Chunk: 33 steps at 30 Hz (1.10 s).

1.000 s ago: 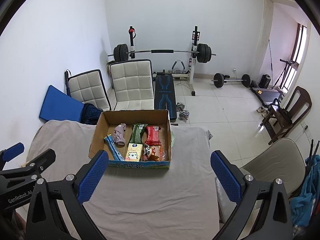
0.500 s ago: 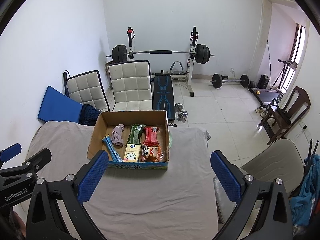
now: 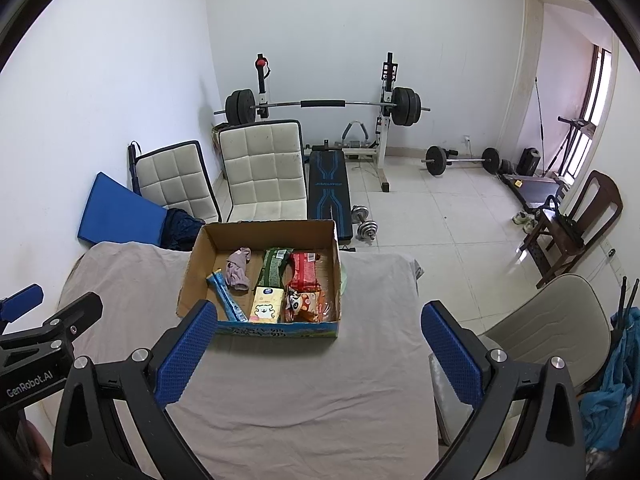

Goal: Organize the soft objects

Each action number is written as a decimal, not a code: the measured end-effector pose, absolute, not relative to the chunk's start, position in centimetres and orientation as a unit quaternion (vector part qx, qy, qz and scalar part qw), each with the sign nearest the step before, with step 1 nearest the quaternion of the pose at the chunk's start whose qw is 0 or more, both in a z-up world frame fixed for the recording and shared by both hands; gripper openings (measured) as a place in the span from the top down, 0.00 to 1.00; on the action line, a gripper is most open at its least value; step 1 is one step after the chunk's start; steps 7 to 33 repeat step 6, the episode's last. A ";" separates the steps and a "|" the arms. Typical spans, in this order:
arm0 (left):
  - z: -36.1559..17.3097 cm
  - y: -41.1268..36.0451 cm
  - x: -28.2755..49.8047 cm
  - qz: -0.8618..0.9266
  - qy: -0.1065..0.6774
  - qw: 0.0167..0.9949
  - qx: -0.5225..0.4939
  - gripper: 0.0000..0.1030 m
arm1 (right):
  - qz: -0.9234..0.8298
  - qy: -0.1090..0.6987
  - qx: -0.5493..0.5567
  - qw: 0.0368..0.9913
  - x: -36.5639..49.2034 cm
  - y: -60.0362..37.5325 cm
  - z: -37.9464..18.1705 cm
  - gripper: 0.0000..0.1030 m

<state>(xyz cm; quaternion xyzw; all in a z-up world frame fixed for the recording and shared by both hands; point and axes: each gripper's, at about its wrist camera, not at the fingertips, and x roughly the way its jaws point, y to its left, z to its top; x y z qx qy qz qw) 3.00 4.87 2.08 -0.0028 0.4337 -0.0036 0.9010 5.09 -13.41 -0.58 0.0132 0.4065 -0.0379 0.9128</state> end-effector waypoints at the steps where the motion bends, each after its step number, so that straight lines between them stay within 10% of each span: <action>1: 2.0 4.9 3.0 -0.005 0.433 0.901 -0.003 0.00 | -0.038 0.407 0.013 0.913 5.1 -13.4 -0.6 0.00; 33: 2.0 4.9 3.0 -0.006 0.434 0.901 -0.002 0.00 | -0.039 0.406 0.013 0.913 5.0 -13.3 -0.6 0.00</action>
